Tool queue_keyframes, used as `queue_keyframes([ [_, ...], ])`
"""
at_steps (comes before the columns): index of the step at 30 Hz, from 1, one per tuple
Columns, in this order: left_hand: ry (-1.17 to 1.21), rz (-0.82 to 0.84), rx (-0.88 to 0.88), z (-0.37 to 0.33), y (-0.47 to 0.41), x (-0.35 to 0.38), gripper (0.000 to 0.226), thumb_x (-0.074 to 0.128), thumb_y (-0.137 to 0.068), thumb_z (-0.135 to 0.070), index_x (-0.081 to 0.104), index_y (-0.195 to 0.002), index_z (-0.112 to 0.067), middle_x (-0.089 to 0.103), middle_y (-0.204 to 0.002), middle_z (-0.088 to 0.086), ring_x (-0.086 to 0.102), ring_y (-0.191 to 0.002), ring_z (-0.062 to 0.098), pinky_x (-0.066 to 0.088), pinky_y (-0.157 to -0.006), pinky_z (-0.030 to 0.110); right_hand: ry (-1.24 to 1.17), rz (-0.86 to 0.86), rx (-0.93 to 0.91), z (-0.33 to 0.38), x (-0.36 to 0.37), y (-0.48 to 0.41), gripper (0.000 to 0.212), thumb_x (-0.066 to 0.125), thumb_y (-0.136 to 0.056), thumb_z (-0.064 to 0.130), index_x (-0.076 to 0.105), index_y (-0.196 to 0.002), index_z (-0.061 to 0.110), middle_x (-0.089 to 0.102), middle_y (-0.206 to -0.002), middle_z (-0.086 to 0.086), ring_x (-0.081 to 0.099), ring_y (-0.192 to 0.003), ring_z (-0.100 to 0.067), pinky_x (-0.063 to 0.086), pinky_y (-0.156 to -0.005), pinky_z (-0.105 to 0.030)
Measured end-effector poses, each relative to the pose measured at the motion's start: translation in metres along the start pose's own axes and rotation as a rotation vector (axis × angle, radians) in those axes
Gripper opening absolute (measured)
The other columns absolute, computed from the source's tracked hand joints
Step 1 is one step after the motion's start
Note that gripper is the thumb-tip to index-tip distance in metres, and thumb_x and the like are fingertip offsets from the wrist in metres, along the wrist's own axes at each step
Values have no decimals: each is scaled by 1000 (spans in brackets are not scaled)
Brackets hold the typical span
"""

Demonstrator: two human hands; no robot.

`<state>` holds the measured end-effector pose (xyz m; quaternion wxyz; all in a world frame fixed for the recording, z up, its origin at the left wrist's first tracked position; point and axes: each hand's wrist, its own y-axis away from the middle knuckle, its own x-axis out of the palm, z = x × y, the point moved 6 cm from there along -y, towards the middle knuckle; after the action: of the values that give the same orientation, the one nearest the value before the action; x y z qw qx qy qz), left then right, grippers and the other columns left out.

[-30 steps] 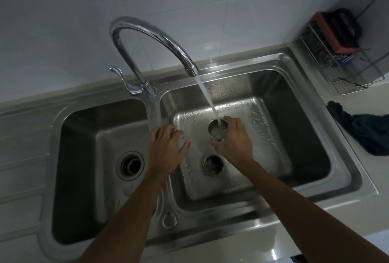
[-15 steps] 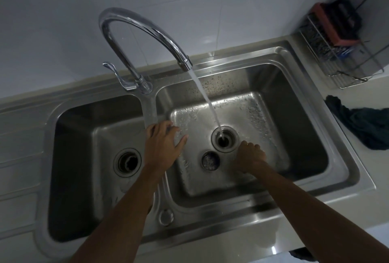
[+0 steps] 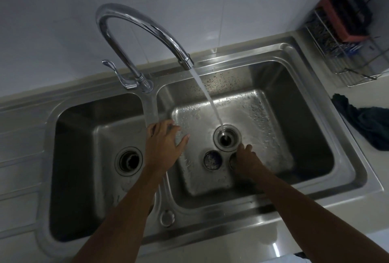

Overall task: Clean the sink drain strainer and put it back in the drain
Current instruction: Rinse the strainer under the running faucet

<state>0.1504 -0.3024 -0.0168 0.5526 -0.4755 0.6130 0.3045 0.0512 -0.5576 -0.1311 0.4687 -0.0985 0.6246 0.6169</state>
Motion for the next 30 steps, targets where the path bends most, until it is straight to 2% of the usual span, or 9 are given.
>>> queue_keyframes([
  [4, 0, 3, -6, 0, 0, 0, 39, 67, -93, -54, 75, -110, -20, 63, -122, 3, 63, -109, 24, 37, -106, 41, 282, -44, 1, 12, -8, 2, 71, 61, -92, 34, 25, -148, 10, 37, -140, -17, 44, -125, -36, 43, -99, -44],
  [6, 0, 10, -8, 1, 0, 0, 40, 67, -93, -55, 75, -111, -20, 63, -122, 3, 62, -111, 24, 36, -107, 41, 412, -110, -113, 33, -17, 3, 90, 72, -80, 48, 25, -149, 15, 36, -145, -16, 41, -129, -37, 40, -103, -48],
  [8, -2, 13, -8, 1, 0, 0, 41, 66, -93, -55, 75, -112, -20, 63, -123, 4, 61, -111, 24, 34, -107, 40, 463, -148, -318, 63, -17, 6, 104, 79, -68, 59, 27, -148, 17, 38, -146, -15, 39, -132, -39, 37, -106, -51],
  [10, -2, 5, 6, 0, 0, 0, 42, 65, -93, -56, 74, -112, -19, 62, -123, 5, 62, -110, 25, 35, -107, 41, 546, -135, -476, 86, -6, 10, 102, 78, -69, 62, 30, -147, 18, 41, -145, -17, 38, -133, -41, 33, -110, -54],
  [14, -38, 18, 9, 0, 0, 2, 49, 58, -94, -59, 70, -121, -20, 58, -137, 5, 58, -120, 24, 34, -109, 42, 608, -111, -473, 96, 15, 7, 85, 74, -78, 53, 34, -145, 18, 46, -140, -16, 41, -130, -40, 34, -105, -52],
  [18, -45, 59, -2, -1, -1, 2, 61, 54, -96, -63, 58, -137, -18, 48, -152, 3, 49, -135, 21, 31, -112, 42, 454, -135, -400, 89, 16, 3, 72, 72, -81, 39, 37, -139, 12, 50, -137, -16, 45, -126, -39, 42, -101, -47],
  [22, -60, 95, 25, -5, -3, 2, 70, 48, -99, -64, 48, -149, -15, 40, -162, 3, 41, -146, 20, 27, -119, 45, 142, -227, -318, 75, -19, -2, 81, 76, -77, 40, 39, -143, 10, 48, -138, -19, 43, -127, -38, 44, -104, -45],
  [26, -66, 152, 36, -6, -2, 6, 81, 40, -101, -67, 27, -161, -14, 21, -171, 5, 17, -159, 20, 16, -128, 49, -56, -343, -243, 63, -62, -3, 73, 80, -75, 40, 46, -135, 15, 51, -124, -18, 52, -110, -37, 52, -90, -42],
  [30, -100, 144, 70, -6, -1, 7, 85, 33, -101, -70, 24, -162, -12, 20, -170, 8, 15, -159, 22, 15, -129, 50, -203, -446, -237, 66, -87, -2, 65, 79, -77, 33, 48, -128, 8, 50, -118, -17, 61, -95, -38, 51, -78, -38],
])
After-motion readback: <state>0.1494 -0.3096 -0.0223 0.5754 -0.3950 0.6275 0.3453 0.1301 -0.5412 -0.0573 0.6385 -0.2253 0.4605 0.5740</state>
